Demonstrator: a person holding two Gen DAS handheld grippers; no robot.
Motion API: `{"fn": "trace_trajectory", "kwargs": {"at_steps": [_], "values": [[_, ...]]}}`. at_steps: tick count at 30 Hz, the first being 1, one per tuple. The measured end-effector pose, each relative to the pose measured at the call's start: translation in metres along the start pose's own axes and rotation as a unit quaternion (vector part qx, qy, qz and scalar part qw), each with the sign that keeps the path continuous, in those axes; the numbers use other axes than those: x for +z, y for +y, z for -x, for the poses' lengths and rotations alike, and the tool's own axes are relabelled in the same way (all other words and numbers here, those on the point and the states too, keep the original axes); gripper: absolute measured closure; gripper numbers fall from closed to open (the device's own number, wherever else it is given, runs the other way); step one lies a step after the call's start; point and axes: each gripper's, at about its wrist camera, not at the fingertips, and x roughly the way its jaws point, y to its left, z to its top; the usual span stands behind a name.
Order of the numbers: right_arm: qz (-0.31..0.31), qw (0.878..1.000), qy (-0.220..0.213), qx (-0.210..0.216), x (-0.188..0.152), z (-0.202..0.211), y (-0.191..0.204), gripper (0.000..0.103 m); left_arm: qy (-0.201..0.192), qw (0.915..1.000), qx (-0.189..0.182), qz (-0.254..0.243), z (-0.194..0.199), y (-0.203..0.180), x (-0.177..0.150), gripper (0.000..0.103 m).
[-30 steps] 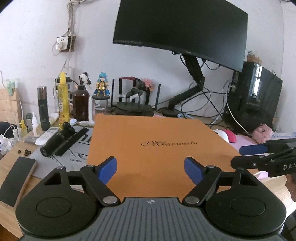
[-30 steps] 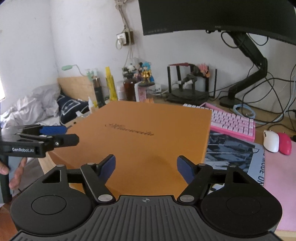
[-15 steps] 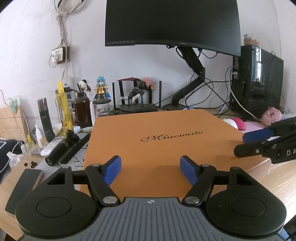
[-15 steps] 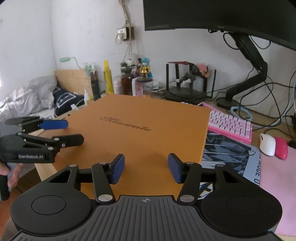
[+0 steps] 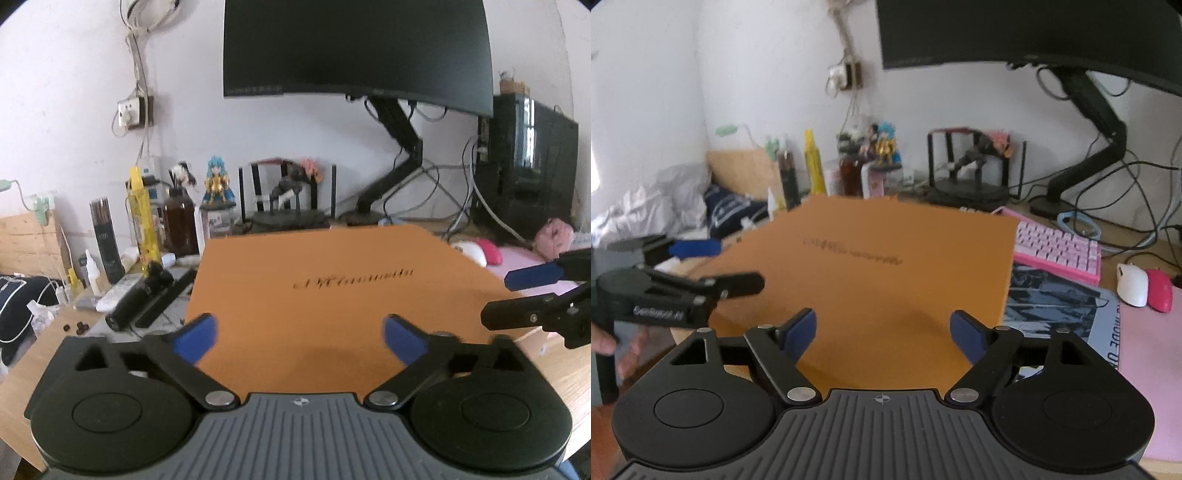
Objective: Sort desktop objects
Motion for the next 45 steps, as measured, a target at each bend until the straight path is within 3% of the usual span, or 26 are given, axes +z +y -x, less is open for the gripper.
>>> {"fn": "trace_trajectory", "kwargs": {"at_steps": [7,15,18,25,31,45], "values": [[-0.04,0.996,-0.079,-0.011,0.008,0.055,-0.014,0.001,-0.054,0.9983,-0.009,0.021,0.029,-0.012,0.013,0.0],[-0.073,0.984,-0.141,-0.075,-0.016,0.105,-0.034,0.0,-0.119,0.9917,-0.029,0.04,0.051,-0.032,0.004,0.0],[-0.082,0.978,-0.157,-0.107,-0.03,0.12,-0.045,0.0,-0.126,0.9903,-0.039,0.044,0.048,-0.041,-0.003,0.0],[-0.096,0.969,-0.144,-0.175,-0.063,0.132,-0.069,0.0,-0.095,0.9953,-0.009,0.019,0.028,-0.066,-0.014,0.0],[-0.092,0.968,-0.129,-0.195,-0.082,0.131,-0.075,0.0,-0.095,0.9953,-0.013,0.019,0.023,-0.073,-0.018,0.0],[-0.098,0.973,-0.112,-0.178,-0.103,0.121,-0.058,0.0,-0.089,0.9959,-0.012,-0.006,0.022,-0.084,-0.022,0.0]]}}
